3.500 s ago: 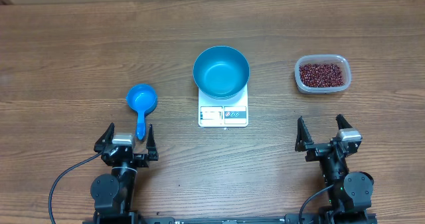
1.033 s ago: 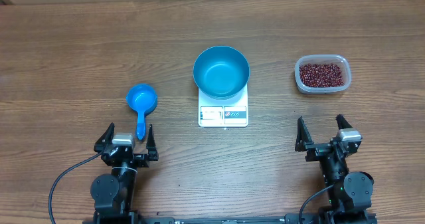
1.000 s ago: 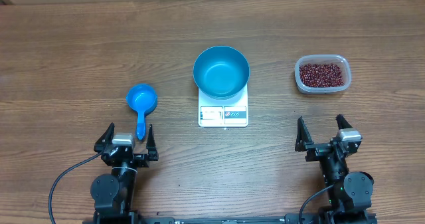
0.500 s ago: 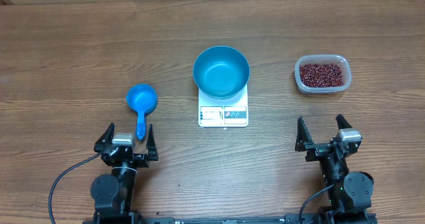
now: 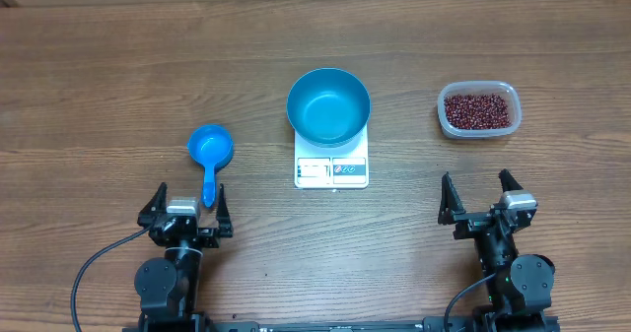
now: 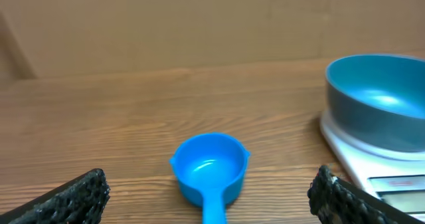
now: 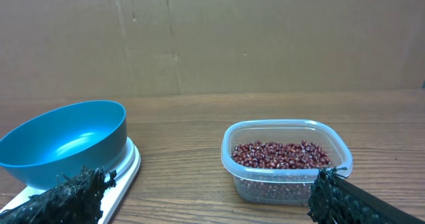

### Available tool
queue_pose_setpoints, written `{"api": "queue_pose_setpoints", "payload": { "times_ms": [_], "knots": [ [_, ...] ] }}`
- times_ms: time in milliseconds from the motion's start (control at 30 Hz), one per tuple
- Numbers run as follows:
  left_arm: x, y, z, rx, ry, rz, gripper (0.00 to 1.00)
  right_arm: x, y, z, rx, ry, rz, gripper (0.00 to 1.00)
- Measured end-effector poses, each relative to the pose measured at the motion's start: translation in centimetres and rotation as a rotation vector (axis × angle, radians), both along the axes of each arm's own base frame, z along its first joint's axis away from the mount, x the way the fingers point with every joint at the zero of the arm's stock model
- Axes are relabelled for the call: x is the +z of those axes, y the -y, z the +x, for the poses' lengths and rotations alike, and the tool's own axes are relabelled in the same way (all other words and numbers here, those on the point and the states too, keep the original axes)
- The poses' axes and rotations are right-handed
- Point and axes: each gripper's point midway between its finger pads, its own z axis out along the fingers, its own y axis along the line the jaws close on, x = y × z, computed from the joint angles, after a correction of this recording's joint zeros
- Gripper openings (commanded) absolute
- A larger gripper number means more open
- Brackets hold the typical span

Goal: Scoop item into bowl and weigh 150g on scale

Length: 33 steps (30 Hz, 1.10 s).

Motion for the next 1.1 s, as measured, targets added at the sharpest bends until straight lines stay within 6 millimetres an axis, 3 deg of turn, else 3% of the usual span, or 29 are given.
{"api": "queue_pose_setpoints", "payload": {
  "times_ms": [600, 867, 1000, 1100],
  "knots": [
    [-0.2, -0.8, 0.0, 0.044, -0.007, 0.041, 0.99, 0.0, 0.0, 0.0, 0.0, 0.0, 0.0, 1.0],
    [-0.4, -1.0, -0.2, 0.077, -0.028, -0.127, 1.0, 0.0, 0.0, 0.0, 0.0, 0.0, 0.0, 1.0],
    [-0.8, -0.9, -1.4, 0.093, -0.146, -0.168, 1.0, 0.0, 0.0, 0.0, 0.0, 0.0, 0.0, 1.0],
    [0.7, -0.9, -2.2, 0.097, -0.196, -0.168, 1.0, 0.0, 0.0, 0.0, 0.0, 0.0, 0.0, 1.0]
  ]
}}
